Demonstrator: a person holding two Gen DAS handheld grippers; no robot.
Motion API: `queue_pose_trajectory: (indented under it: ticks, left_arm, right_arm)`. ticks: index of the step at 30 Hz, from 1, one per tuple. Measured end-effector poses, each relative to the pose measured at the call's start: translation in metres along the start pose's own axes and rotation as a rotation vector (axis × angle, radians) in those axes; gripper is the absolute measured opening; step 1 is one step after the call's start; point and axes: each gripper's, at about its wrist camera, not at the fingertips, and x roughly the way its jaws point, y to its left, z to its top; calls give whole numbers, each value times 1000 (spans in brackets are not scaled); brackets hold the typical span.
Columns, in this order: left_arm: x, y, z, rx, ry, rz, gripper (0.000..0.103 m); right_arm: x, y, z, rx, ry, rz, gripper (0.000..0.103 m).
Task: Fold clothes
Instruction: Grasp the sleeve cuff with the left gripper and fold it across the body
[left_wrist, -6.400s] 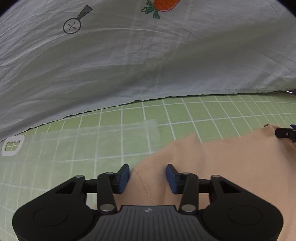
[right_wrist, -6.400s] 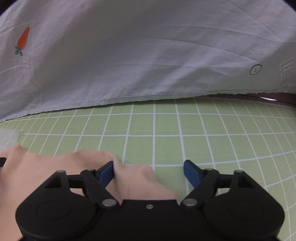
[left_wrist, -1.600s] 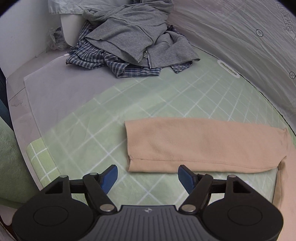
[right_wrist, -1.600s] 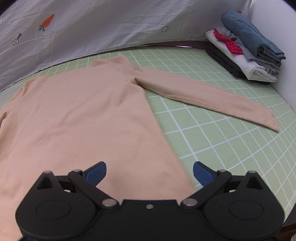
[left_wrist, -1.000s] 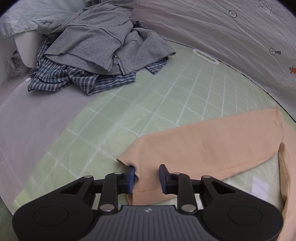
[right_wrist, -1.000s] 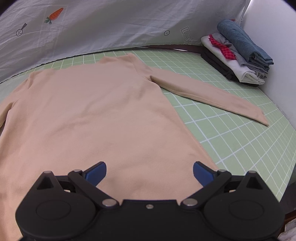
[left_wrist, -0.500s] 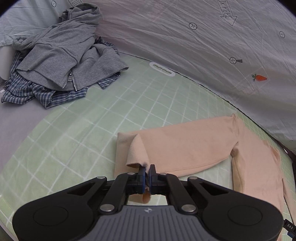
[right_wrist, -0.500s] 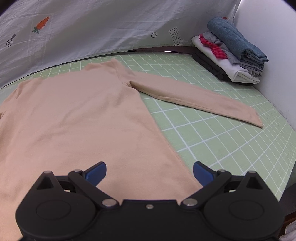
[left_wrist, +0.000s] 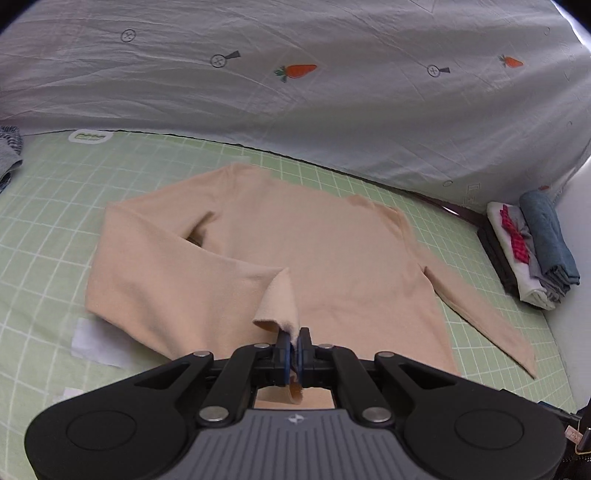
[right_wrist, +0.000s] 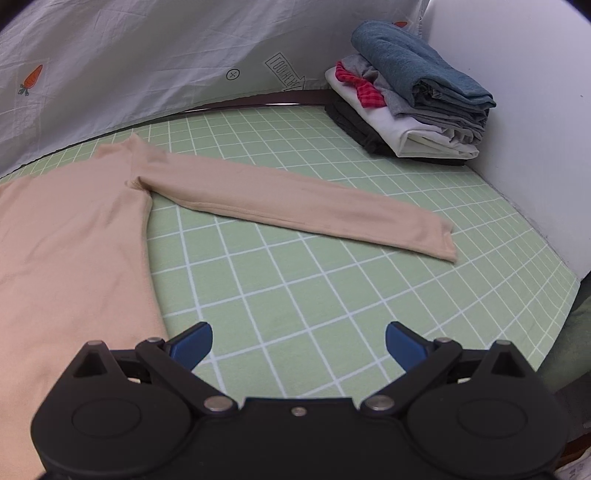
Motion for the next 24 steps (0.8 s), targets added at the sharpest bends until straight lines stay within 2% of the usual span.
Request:
queue_pose_trajectory:
  ticks: [3,5,8,12,18,24]
  left_arm:
    - [15,-32,-12,63,55,-6,14]
    - [14,-38,-22,83,70,8,32]
    - [4,-34,-31,69,52,44,46]
    - [-12,-9,-44,15,60,130,48]
    - [-41,44,-56,-99,73,219,49]
    - [-68,91,-58,-132,46,261,49]
  right_arm:
    - [3,-25,-3,27,16,1,101]
    - [5,-33,-3,37,24,14,101]
    - [6,-31,-4,34,28,54,101]
    - [4,-6,-6,-2,35,135,101]
    - [-16,63,-5,-113,23,303,101]
    - [-34,136,-10,-173,37,489,88]
